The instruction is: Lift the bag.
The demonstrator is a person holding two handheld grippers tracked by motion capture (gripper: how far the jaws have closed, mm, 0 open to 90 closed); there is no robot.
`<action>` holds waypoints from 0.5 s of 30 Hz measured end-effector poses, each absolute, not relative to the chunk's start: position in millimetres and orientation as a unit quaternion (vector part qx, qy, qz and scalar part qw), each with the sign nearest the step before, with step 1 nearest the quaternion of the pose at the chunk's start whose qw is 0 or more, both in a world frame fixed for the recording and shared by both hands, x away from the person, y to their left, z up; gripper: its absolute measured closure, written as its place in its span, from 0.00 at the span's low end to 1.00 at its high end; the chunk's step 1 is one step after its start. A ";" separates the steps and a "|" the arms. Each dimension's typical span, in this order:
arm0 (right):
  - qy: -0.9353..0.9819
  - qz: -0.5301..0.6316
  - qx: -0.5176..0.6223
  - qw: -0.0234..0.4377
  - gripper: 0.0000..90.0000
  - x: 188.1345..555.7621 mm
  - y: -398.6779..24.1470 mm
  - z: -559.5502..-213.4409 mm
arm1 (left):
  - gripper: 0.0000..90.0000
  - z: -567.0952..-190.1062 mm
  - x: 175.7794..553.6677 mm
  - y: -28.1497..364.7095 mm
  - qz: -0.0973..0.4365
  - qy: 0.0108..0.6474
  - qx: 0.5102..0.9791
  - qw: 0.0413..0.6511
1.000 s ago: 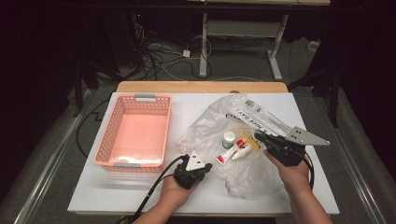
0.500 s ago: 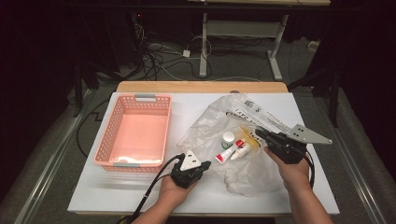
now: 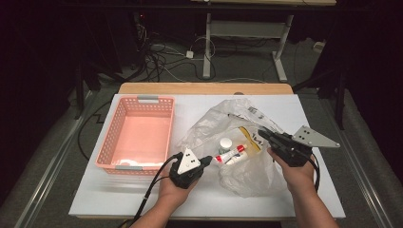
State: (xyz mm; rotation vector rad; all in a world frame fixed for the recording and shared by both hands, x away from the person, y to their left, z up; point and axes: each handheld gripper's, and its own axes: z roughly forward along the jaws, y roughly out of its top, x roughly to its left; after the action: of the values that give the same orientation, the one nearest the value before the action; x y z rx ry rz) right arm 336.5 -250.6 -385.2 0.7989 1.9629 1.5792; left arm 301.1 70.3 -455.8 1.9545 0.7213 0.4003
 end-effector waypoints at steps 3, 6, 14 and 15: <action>0.719 0.580 0.294 0.246 1.00 336.5 -250.4 -385.0 | 0.98 -451.4 301.1 70.7 0.169 0.296 0.799 0.495; 0.717 0.581 0.295 0.248 1.00 335.5 -250.1 -383.9 | 0.98 -446.7 301.2 72.1 0.173 0.296 0.793 0.504; 0.718 0.578 0.295 0.253 1.00 335.0 -247.7 -386.3 | 0.98 -436.6 302.2 75.8 0.191 0.292 0.784 0.513; 0.717 0.578 0.296 0.253 1.00 334.6 -246.8 -386.3 | 0.98 -434.5 302.8 75.3 0.196 0.290 0.785 0.511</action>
State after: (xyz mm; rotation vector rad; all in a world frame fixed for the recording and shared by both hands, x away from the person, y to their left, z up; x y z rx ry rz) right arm 334.6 -246.8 -386.3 0.8045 1.9504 1.5714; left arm 302.8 75.3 -434.5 1.8885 0.6987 0.4726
